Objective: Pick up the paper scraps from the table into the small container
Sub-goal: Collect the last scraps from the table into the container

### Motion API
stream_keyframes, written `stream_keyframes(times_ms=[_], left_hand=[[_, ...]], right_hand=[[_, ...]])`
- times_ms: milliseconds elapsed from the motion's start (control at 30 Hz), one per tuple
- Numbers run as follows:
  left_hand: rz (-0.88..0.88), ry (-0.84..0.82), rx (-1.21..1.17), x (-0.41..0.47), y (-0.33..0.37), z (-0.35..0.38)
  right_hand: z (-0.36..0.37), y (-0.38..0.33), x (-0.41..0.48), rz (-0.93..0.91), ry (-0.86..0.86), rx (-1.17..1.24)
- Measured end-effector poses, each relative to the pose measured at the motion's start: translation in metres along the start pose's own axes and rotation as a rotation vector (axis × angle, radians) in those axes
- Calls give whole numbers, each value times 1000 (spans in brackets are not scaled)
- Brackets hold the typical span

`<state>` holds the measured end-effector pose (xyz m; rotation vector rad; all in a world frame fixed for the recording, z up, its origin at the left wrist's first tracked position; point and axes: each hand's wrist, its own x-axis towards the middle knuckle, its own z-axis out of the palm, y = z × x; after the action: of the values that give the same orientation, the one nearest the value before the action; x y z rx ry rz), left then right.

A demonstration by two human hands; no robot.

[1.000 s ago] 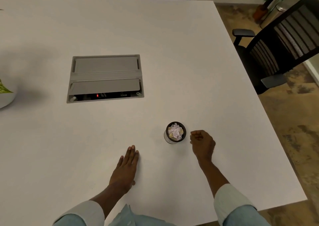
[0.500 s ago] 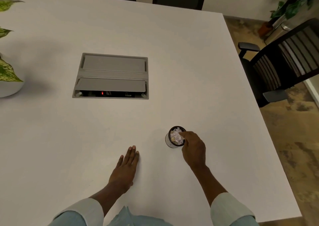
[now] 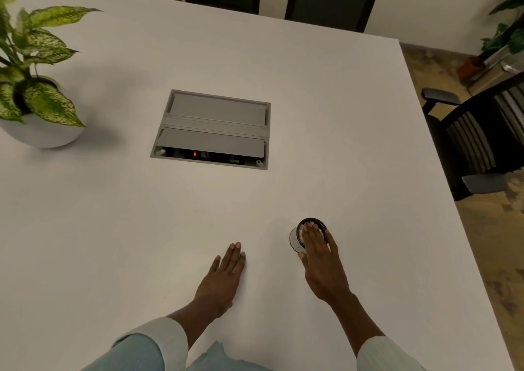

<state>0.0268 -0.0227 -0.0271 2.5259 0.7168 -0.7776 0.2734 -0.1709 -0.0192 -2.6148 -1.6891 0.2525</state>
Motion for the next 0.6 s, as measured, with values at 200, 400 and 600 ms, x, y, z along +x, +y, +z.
stream_keyframes(times_ms=[200, 400, 600], left_hand=[[15, 11, 10, -1, 0, 0], [16, 23, 17, 0, -2, 5], [39, 25, 28, 2, -5, 8]], right_hand=[[-10, -8, 5, 26, -17, -56], [-18, -12, -5, 86, 153, -3], [-14, -25, -20, 68, 154, 8]])
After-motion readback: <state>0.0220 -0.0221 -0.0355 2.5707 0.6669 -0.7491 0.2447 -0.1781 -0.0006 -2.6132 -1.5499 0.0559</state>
